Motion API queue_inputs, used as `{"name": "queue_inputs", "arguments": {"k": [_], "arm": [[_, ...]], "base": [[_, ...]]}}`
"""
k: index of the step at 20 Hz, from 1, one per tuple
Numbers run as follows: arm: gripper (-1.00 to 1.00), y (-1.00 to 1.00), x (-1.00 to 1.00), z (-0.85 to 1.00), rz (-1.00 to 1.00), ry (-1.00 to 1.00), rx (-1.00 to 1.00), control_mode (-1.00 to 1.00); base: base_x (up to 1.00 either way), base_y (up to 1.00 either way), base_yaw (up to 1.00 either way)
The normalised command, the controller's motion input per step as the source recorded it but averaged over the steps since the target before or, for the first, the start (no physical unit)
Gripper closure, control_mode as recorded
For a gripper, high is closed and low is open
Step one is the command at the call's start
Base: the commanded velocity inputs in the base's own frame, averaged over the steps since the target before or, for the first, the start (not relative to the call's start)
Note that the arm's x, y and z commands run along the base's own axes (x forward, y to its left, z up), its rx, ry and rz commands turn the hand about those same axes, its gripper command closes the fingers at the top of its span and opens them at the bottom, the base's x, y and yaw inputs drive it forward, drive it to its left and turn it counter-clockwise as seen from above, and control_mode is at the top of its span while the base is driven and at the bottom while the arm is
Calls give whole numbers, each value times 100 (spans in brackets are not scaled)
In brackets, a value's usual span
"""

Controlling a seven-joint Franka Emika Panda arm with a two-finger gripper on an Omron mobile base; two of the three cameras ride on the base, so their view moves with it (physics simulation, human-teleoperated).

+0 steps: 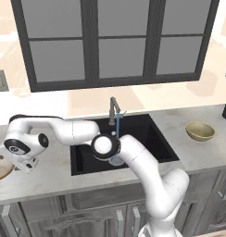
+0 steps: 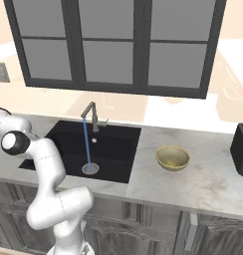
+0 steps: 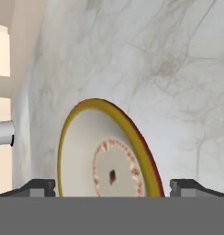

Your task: Rinse each bowl for a few seconds and place them down in the sink or on the counter.

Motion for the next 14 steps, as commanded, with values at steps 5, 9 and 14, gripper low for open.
{"name": "queue_inputs", "arguments": {"k": [5,9,14], "arm": [[-100,11,16,-8,0,0,0,-100],[-100,15,14,-15,0,0,0,-100],[-100,26,10,-18,0,0,0,-100]], "base": [[0,0,0],[0,0,0],[0,0,0]]}}
